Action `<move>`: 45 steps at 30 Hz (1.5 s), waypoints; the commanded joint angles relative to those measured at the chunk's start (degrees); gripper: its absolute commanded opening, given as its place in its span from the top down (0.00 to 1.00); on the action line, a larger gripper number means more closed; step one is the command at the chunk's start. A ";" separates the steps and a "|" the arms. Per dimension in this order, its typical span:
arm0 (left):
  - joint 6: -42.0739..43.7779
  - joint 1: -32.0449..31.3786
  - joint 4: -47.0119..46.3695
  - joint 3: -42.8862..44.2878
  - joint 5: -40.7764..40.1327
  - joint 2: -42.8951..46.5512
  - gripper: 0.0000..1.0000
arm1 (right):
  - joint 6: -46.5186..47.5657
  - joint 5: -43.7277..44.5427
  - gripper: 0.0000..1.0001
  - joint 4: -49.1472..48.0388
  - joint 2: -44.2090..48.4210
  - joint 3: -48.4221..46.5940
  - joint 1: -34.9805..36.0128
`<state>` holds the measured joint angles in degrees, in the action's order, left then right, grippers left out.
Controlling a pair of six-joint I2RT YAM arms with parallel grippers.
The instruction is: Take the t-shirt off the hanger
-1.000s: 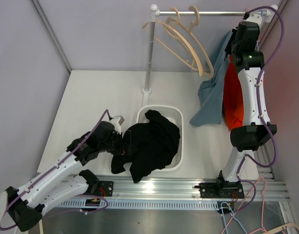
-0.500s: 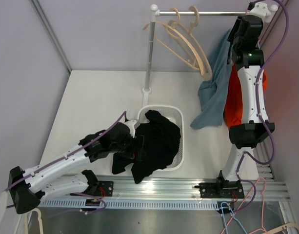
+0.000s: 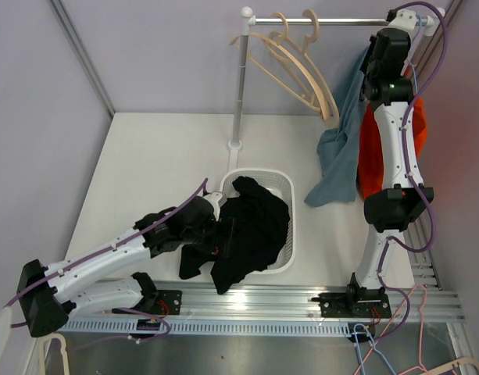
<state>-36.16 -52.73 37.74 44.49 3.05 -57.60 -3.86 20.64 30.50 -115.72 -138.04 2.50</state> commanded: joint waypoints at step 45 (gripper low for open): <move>8.74 0.17 -7.31 21.69 5.64 -6.72 1.00 | -1.15 -4.21 1.00 -4.57 4.01 -2.59 -0.83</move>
<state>-29.28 -52.88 42.11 62.00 1.17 -63.29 -4.47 17.76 29.47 -115.81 -137.82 2.00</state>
